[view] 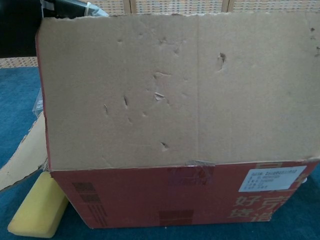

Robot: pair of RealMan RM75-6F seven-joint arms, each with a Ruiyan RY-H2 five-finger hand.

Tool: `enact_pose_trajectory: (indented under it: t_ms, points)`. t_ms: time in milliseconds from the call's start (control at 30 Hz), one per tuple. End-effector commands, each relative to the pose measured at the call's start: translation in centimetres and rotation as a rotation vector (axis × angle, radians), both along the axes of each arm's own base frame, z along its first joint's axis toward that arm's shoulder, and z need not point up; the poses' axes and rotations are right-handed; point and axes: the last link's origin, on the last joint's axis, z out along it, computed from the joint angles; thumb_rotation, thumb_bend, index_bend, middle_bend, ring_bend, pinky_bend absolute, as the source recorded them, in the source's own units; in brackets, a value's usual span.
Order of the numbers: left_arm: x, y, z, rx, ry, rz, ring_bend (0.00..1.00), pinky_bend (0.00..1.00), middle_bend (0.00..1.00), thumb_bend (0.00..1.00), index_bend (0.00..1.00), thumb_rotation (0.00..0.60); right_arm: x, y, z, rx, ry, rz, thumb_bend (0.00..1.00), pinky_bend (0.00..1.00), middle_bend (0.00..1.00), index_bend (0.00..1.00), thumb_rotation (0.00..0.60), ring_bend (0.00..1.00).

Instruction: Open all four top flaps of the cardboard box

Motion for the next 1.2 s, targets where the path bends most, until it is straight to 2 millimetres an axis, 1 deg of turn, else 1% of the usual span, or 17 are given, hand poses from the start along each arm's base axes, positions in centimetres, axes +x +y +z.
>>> enact_pose_trajectory:
  t_ms: [33,100,233,467,700,1000,1133,1200]
  points:
    - [-0.7,-1.3,1.2,-0.189,-0.069,-0.017,0.0,0.0,0.0,0.22,0.29,0.089,0.1,-0.1,0.0,0.001,0.002,0.001,1.0,0.0,0.01,0.03,0.6,0.0]
    - [-1.1,-1.8,1.8,-0.293,-0.107,-0.026,0.0,0.0,0.0,0.22,0.29,0.088,0.1,-0.1,-0.1,0.002,0.004,0.002,1.0,0.0,0.01,0.03,0.6,0.0]
    - [-1.7,-2.1,2.7,-0.428,-0.151,-0.051,0.0,0.0,0.0,0.22,0.29,0.09,0.2,-0.1,0.0,0.002,0.006,0.002,1.0,0.0,0.01,0.03,0.6,0.0]
    - [-2.3,-3.0,3.5,-0.532,-0.174,-0.066,0.0,0.0,0.0,0.22,0.29,0.088,0.3,-0.1,-0.1,0.002,0.007,0.002,1.0,0.0,0.01,0.03,0.6,0.0]
    - [-2.9,-3.9,3.2,-0.609,-0.145,-0.079,0.0,0.0,0.0,0.22,0.29,0.087,0.2,0.0,-0.1,0.001,0.007,-0.002,1.0,0.0,0.01,0.03,0.6,0.0]
    - [-3.3,-4.0,3.0,-0.632,-0.119,-0.077,0.0,0.0,0.0,0.22,0.28,0.086,0.1,0.0,0.0,0.0,0.005,-0.005,1.0,0.0,0.01,0.03,0.6,0.0]
    - [-3.3,-3.6,3.4,-0.566,-0.123,-0.091,0.0,0.0,0.0,0.22,0.28,0.086,0.1,0.0,0.0,0.001,0.007,-0.005,1.0,0.0,0.01,0.03,0.6,0.0]
    - [-3.4,-3.0,4.0,-0.482,-0.12,-0.095,0.0,0.0,0.0,0.22,0.28,0.085,0.1,-0.1,0.0,0.001,0.007,-0.004,1.0,0.0,0.01,0.03,0.6,0.0]
